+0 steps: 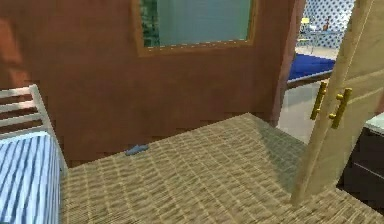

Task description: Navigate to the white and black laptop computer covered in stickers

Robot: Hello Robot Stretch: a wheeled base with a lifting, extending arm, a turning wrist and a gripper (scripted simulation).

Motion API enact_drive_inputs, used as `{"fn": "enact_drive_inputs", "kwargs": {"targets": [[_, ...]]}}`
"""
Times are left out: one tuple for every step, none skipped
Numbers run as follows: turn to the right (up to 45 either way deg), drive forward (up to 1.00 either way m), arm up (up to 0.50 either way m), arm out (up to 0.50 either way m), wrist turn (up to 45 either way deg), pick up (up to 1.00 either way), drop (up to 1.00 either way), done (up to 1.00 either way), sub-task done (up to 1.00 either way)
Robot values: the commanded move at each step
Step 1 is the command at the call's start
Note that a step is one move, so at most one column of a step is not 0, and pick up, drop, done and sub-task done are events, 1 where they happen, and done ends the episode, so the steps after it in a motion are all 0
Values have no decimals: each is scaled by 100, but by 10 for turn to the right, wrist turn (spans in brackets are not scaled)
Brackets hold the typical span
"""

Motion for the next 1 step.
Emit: {"fn": "enact_drive_inputs", "kwargs": {"targets": [[90, 0, 0, 0, 0, 0, 0, 0, 0]]}}
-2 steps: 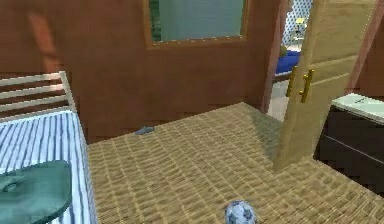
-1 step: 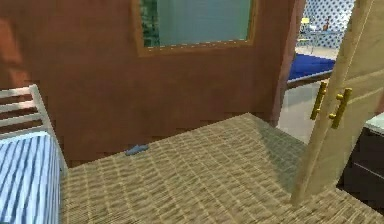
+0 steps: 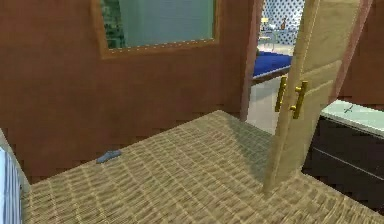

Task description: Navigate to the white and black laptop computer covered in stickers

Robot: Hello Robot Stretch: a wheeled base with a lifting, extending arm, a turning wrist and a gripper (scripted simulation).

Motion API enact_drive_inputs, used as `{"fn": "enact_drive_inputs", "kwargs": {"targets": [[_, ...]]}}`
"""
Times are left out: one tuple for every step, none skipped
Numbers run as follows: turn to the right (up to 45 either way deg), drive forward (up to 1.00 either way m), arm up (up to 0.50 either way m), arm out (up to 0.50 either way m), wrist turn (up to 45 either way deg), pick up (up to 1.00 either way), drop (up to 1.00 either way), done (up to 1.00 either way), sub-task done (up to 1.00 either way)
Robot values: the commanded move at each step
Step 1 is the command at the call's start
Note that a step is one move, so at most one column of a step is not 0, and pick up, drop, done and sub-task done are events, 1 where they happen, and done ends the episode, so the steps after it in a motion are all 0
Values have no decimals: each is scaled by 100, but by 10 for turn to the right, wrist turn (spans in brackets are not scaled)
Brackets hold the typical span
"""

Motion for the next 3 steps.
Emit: {"fn": "enact_drive_inputs", "kwargs": {"targets": [[0, 55, 0, 0, 0, 0, 0, 0, 0], [-300, 0, 0, 0, 0, 0, 0, 0, 0], [0, 30, 0, 0, 0, 0, 0, 0, 0]]}}
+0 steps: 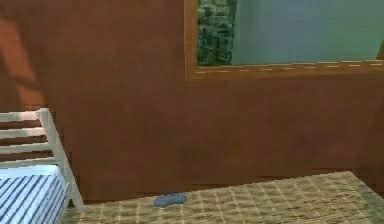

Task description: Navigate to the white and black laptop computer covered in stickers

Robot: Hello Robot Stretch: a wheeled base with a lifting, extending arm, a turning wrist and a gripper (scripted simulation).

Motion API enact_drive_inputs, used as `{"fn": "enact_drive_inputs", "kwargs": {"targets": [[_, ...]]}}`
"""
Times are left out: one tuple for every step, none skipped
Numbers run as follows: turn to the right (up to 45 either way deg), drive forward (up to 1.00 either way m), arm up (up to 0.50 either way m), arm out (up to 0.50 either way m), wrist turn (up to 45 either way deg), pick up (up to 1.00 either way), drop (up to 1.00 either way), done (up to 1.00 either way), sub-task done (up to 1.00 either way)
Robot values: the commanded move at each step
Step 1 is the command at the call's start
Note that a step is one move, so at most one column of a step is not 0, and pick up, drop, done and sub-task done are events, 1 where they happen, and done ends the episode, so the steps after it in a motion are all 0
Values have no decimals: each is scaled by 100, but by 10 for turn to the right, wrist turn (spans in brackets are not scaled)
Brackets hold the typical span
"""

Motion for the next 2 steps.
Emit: {"fn": "enact_drive_inputs", "kwargs": {"targets": [[450, 0, 0, 0, 0, 0, 0, 0, 0], [120, 0, 0, 0, 0, 0, 0, 0, 0]]}}
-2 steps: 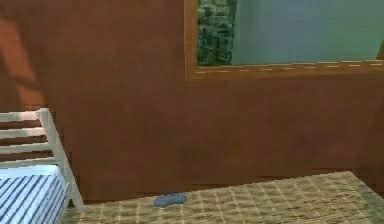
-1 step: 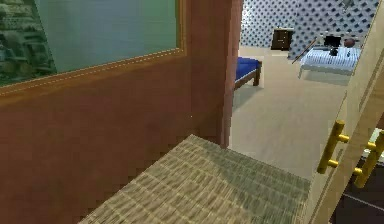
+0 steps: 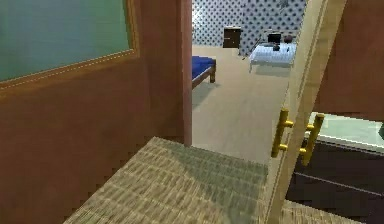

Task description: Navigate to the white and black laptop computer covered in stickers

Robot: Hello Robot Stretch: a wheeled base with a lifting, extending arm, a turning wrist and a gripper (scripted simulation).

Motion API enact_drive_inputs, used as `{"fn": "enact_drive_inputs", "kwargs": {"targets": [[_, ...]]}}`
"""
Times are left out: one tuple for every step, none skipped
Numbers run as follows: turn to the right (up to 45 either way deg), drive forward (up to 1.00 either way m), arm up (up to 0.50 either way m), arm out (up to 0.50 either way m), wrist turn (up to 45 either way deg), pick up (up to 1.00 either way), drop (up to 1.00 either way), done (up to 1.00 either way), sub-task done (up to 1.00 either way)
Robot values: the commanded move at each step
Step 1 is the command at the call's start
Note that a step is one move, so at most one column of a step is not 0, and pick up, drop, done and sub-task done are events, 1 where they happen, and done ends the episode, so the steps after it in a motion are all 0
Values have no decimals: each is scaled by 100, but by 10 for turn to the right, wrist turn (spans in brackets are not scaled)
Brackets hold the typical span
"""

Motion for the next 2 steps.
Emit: {"fn": "enact_drive_inputs", "kwargs": {"targets": [[0, 80, 0, 0, 0, 0, 0, 0, 0], [210, 0, 0, 0, 0, 0, 0, 0, 0]]}}
